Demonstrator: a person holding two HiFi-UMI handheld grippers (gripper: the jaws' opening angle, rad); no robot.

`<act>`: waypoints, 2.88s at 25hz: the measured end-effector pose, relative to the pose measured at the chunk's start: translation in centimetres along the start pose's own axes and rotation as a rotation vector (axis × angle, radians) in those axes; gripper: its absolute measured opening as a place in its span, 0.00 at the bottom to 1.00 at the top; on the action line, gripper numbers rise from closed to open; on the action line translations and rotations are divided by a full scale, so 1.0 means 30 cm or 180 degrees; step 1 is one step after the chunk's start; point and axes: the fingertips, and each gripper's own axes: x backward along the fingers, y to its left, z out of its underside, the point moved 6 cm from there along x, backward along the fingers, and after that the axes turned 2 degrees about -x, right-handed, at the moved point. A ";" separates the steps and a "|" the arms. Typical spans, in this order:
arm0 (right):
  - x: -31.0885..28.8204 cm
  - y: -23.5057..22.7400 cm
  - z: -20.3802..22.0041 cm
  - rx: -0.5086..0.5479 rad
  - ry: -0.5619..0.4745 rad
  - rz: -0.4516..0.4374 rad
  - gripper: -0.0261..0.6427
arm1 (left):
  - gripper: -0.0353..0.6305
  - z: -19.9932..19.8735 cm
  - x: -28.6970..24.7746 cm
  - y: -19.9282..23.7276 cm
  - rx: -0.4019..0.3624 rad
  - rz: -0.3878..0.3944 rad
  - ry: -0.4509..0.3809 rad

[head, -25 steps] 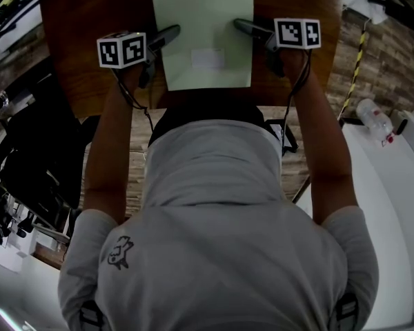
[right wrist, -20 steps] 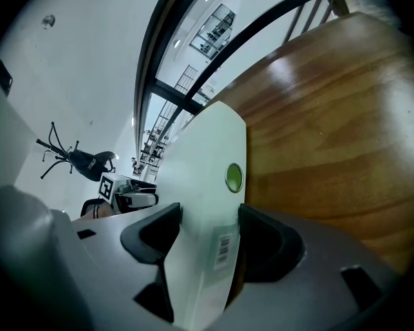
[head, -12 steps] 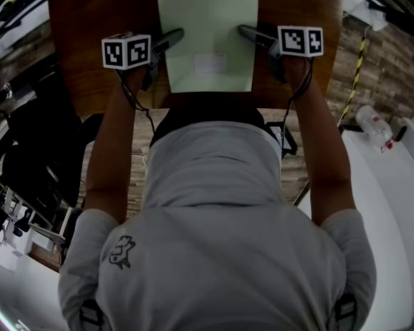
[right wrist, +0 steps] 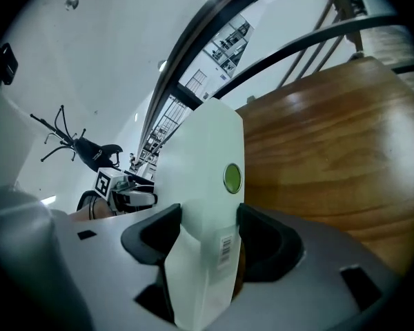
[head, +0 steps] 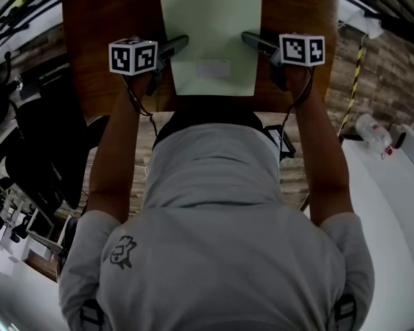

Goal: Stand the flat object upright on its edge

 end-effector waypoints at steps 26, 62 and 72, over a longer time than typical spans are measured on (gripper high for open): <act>0.236 0.373 -0.088 0.0968 -0.0916 0.0417 0.42 | 0.49 -0.243 0.313 -0.221 -0.1117 -0.0234 -0.0654; 0.164 0.314 -0.176 0.2453 -0.1907 0.0879 0.42 | 0.47 -0.323 0.242 -0.171 -0.1977 -0.0768 -0.1486; 0.146 0.267 -0.161 0.2513 -0.1904 0.0957 0.42 | 0.47 -0.314 0.217 -0.171 -0.1987 -0.0776 -0.1516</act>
